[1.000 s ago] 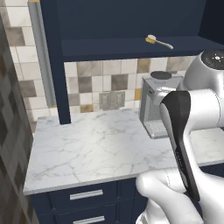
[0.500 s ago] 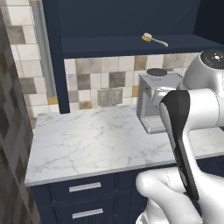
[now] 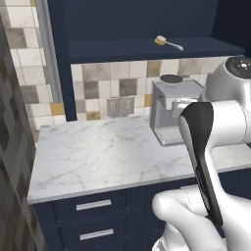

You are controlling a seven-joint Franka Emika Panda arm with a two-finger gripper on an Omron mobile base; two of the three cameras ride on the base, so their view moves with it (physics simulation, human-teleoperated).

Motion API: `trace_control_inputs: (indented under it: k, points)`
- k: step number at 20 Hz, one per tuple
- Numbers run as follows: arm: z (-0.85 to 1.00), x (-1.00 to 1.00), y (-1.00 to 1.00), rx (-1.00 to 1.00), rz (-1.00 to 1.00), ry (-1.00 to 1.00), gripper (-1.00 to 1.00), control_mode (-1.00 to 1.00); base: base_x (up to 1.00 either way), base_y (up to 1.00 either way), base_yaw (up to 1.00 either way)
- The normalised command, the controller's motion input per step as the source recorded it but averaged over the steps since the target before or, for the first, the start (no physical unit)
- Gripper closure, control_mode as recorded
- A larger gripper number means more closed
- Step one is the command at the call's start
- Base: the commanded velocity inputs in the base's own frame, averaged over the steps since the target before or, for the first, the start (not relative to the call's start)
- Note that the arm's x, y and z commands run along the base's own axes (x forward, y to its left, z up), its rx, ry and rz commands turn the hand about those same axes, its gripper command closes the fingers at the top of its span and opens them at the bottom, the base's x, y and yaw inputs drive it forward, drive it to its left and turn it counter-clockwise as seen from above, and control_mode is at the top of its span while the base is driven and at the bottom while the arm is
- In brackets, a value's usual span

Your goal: Locate and retrieve the dish brush and dish brush from the cabinet. Place them next to the sink.

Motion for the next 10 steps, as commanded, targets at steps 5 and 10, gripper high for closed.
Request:
trace_control_inputs:
  k: [5, 10]
  points:
    - [0.00, 0.00, 0.00, 0.00, 0.00, 0.00, 1.00, 1.00, -0.09, 0.00, -0.42]
    - [0.00, 0.00, 0.00, 0.00, 0.00, 0.00, 1.00, 1.00, -0.06, 0.00, -0.48]
